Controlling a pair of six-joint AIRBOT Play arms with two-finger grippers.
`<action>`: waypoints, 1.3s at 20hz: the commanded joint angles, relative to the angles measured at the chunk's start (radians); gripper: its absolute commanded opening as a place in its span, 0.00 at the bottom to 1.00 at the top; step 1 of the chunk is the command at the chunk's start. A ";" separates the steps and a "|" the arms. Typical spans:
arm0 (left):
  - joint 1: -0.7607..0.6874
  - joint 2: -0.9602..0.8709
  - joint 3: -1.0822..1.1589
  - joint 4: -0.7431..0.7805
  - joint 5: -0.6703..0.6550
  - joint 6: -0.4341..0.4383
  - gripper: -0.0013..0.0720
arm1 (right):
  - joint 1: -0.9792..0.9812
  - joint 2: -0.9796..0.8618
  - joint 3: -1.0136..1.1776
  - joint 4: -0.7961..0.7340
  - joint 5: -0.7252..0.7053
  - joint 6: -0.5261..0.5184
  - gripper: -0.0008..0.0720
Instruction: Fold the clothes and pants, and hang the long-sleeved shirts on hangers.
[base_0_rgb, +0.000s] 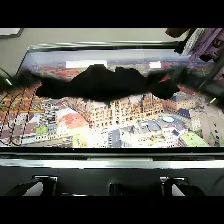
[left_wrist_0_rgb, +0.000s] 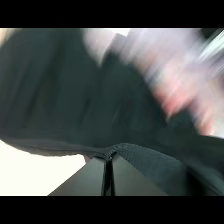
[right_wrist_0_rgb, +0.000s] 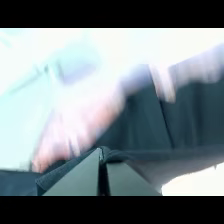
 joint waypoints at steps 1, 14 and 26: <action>-0.037 0.002 0.421 -0.002 0.097 -0.016 0.04 | 0.017 0.002 0.464 -0.124 -0.080 0.046 0.06; -0.032 0.290 0.674 0.327 0.103 -0.332 0.04 | 0.017 0.209 0.894 -0.590 0.050 0.400 0.06; -0.171 -0.294 0.446 0.325 0.188 -0.095 0.04 | 0.084 -0.455 0.760 -0.473 0.114 0.324 0.06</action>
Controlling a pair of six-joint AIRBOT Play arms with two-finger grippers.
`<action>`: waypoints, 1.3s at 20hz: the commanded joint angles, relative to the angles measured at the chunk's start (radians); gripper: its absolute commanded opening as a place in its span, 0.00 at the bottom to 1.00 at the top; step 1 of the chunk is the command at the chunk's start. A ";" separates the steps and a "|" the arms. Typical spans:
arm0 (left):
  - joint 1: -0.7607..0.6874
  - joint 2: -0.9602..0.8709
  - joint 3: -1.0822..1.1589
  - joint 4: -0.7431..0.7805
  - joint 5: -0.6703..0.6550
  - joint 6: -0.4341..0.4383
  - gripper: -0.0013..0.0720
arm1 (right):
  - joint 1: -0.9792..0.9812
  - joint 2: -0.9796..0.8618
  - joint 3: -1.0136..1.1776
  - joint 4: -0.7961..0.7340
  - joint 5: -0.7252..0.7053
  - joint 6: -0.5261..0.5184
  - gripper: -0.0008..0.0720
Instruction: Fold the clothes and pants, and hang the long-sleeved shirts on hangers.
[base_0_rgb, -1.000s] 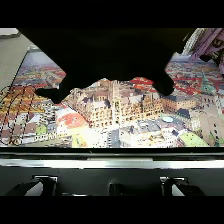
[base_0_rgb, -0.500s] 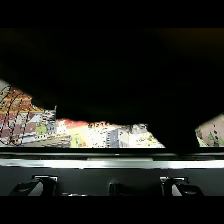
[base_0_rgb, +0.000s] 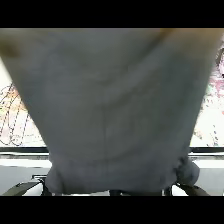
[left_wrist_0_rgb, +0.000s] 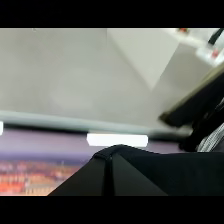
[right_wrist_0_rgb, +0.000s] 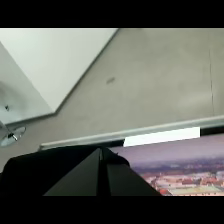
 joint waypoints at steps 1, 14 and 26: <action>-0.082 -0.264 -0.023 -0.003 0.186 0.078 0.04 | 0.060 -0.240 -0.040 0.023 -0.070 -0.079 0.06; -0.164 -0.804 -0.022 -0.003 0.314 -0.082 0.05 | 0.108 -0.785 -0.040 -0.055 -0.218 0.034 0.08; 0.048 -0.411 -0.076 0.053 -0.296 -0.227 0.96 | -0.220 -0.297 -0.100 -0.204 0.523 -0.095 0.77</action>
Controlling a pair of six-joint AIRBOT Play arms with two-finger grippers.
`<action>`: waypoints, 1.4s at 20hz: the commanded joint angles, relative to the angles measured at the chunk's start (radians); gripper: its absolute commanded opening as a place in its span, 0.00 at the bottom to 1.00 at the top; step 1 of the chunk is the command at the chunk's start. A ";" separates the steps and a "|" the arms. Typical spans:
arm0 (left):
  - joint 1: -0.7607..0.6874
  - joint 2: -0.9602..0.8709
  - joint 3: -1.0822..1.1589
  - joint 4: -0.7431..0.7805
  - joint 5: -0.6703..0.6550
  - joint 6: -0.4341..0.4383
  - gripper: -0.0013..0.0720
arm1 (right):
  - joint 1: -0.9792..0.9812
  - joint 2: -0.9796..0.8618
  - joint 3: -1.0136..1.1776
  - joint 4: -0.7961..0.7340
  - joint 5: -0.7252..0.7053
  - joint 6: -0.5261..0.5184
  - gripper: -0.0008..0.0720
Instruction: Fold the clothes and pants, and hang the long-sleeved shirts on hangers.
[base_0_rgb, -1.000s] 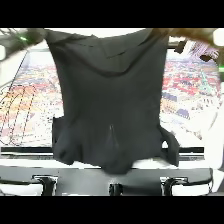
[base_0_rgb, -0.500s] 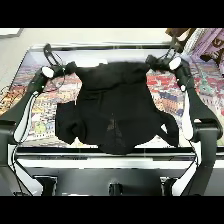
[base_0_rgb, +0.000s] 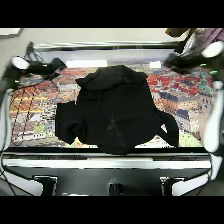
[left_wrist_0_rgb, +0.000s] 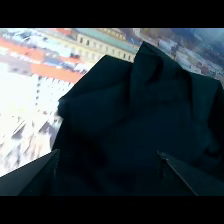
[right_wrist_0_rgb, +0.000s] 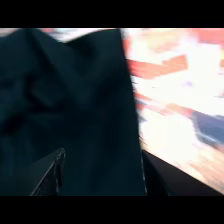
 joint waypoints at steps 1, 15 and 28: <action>0.055 0.190 -0.100 0.061 -0.201 -0.037 0.96 | -0.150 0.197 -0.117 -0.054 0.224 -0.023 0.77; -0.129 0.916 -1.309 -0.083 -0.053 -0.166 0.96 | -0.184 0.937 -1.664 0.302 -0.093 0.059 0.77; -0.378 0.811 -1.368 -0.098 0.119 -0.274 0.96 | 0.202 0.698 -1.667 0.503 -0.589 0.042 0.11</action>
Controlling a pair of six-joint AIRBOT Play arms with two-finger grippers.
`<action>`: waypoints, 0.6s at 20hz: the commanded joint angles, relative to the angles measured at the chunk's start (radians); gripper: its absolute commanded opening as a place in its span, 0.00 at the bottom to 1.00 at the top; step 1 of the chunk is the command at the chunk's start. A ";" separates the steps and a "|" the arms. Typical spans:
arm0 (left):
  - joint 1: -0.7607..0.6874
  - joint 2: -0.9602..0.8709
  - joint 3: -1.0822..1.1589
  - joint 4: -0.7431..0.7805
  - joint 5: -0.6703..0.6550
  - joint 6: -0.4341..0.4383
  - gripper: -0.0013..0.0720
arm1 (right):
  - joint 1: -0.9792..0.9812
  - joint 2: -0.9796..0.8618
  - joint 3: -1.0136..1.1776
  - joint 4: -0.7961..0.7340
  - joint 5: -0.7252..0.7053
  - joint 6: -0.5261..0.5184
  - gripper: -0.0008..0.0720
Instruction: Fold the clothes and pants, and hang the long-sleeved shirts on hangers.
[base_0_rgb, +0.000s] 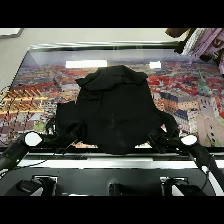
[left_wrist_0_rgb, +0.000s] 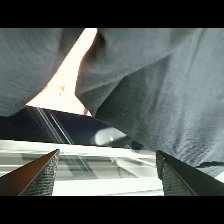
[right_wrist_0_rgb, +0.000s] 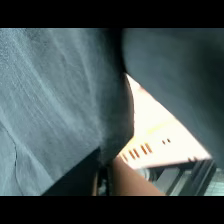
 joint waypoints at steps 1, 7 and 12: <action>-0.043 -0.051 -0.005 -0.005 0.044 -0.023 0.97 | 0.069 -0.025 0.013 0.018 -0.101 0.021 0.07; -0.103 -0.193 -0.005 -0.107 0.276 -0.023 0.95 | 0.069 -0.016 0.021 0.006 -0.013 0.032 0.07; -0.110 -0.205 0.006 -0.171 0.385 -0.016 0.04 | 0.068 0.122 0.021 -0.093 0.024 0.146 0.06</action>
